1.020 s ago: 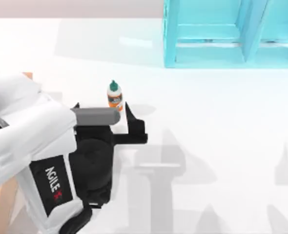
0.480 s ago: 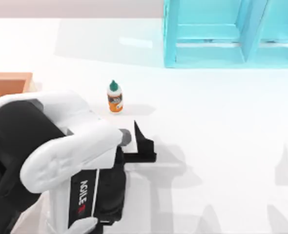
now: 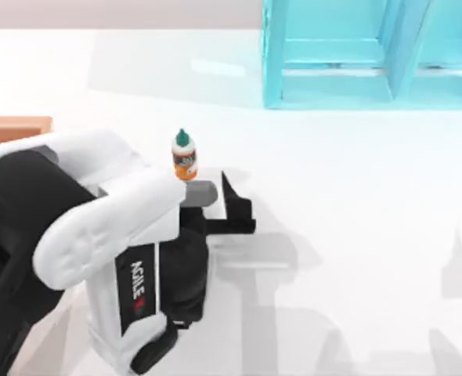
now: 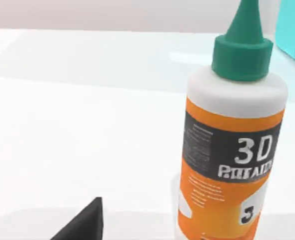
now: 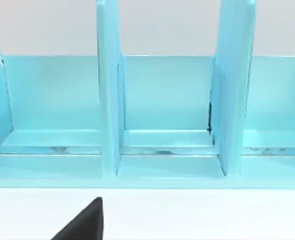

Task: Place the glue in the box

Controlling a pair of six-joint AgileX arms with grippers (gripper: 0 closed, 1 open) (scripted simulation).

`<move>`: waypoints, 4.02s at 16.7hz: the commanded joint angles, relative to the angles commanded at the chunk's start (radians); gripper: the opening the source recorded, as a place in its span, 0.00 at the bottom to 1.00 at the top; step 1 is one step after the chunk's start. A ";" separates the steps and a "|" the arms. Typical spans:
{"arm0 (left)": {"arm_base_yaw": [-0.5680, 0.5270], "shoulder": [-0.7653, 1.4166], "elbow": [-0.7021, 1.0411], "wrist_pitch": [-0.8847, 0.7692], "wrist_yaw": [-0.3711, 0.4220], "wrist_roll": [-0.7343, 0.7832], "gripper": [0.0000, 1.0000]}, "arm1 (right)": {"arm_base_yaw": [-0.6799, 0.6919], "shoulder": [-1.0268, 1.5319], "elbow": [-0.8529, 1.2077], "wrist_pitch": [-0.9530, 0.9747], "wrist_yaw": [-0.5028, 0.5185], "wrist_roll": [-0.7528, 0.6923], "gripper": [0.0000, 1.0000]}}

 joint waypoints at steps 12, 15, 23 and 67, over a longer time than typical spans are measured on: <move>0.116 0.055 0.197 -0.133 0.115 0.016 0.85 | 0.000 0.000 0.000 0.000 0.000 0.000 1.00; 0.116 0.055 0.197 -0.133 0.115 0.016 0.62 | 0.000 0.000 0.000 0.000 0.000 0.000 1.00; 0.116 0.055 0.197 -0.133 0.115 0.016 0.02 | 0.000 0.000 0.000 0.000 0.000 0.000 1.00; 0.637 -0.800 0.005 -1.033 0.500 1.039 0.00 | 0.000 0.000 0.000 0.000 0.000 0.000 1.00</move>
